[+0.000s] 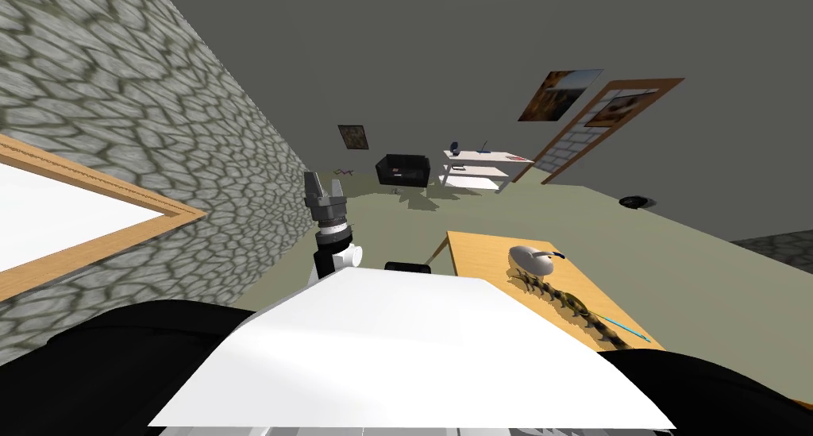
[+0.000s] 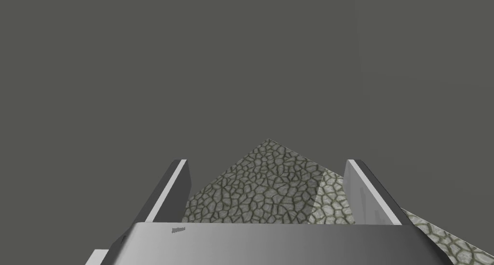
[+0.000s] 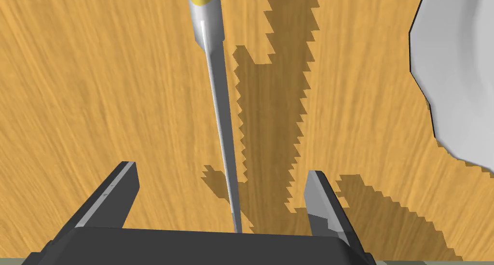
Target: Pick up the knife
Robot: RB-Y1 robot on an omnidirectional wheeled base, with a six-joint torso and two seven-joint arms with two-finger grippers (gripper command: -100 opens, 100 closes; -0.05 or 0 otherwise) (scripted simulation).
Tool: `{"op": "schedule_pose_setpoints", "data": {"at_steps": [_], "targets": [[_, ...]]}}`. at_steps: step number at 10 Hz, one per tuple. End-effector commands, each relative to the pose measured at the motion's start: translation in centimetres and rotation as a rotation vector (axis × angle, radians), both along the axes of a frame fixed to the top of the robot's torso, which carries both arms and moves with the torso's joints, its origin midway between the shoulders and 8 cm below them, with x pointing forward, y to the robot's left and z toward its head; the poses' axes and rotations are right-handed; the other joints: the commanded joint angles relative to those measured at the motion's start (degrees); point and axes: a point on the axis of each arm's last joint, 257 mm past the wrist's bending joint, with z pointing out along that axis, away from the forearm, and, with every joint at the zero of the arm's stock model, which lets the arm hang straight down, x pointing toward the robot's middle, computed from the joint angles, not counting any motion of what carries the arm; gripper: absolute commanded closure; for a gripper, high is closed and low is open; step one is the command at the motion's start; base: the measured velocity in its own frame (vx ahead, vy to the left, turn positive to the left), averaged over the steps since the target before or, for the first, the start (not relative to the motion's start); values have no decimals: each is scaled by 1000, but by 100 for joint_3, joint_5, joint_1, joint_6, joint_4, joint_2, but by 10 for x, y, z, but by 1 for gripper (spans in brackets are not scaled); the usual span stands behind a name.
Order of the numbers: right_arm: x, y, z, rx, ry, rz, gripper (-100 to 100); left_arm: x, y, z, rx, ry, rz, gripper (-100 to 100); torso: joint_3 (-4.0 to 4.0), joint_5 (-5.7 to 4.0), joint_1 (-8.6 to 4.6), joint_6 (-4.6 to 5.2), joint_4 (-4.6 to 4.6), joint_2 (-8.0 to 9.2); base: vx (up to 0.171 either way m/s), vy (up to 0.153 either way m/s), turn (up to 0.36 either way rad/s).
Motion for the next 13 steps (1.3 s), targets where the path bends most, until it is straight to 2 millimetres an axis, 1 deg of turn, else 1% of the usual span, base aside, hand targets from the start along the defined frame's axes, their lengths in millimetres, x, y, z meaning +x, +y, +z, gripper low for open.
{"op": "schedule_pose_setpoints", "data": {"at_steps": [1, 3, 4, 5, 6, 7, 10, 11, 12, 13], "targets": [[-13, -28, 6, -55, 37, 64, -100, 0, 0, 0, 0, 0, 0, 0, 0, 0, 0, 0, 0, 0, 8, -12, 88], [-13, -28, 6, -55, 37, 64, -100, 0, 0, 0, 0, 0, 0, 0, -1, 0, -3, -1, 0, -2, 8, -14, 23], [-17, -37, 8, -73, 49, 84, -100, 0, 0, 0, 0, 0, 0, 0, 0, 0, 1, 0, 0, 0, 5, -4, 18], [-16, -32, 7, -64, 43, 76, -100, 0, 0, 0, 0, 0, 0, 0, 0, 1, 3, -1, 0, 0, 0, 0, 0], [-16, -32, 7, -66, 44, 75, 0, 0, 0, 0, 0, 0, 0, 0, 1, 1, 4, 0, 0, 1, 0, 0, 0], [-19, -29, 0, -65, 44, 64, -100, 0, 0, 0, 0, 0, 0, 0, 1, 1, 5, 0, 1, 2, -9, -7, 81], [-23, -22, -13, -63, 44, 46, -100, 0, 0, 0, 0, 0, 0, 0, 6, -1, -5, -1, 2, 10, -20, -24, 67], [-22, -24, -12, -64, 44, 47, -100, 0, 0, 0, 0, 0, 0, 0, 6, -2, -6, -1, 3, 10, -8, -12, 11], [-23, -24, -12, -64, 44, 49, 100, 0, 0, 0, 0, 0, 0, 0, 4, 0, -1, 0, 2, 7, 0, 0, 0], [-23, -24, -12, -64, 44, 48, 100, 0, 0, 0, 0, 0, 0, 0, 3, 1, 3, 0, 1, 5, 0, 0, 0]]}}
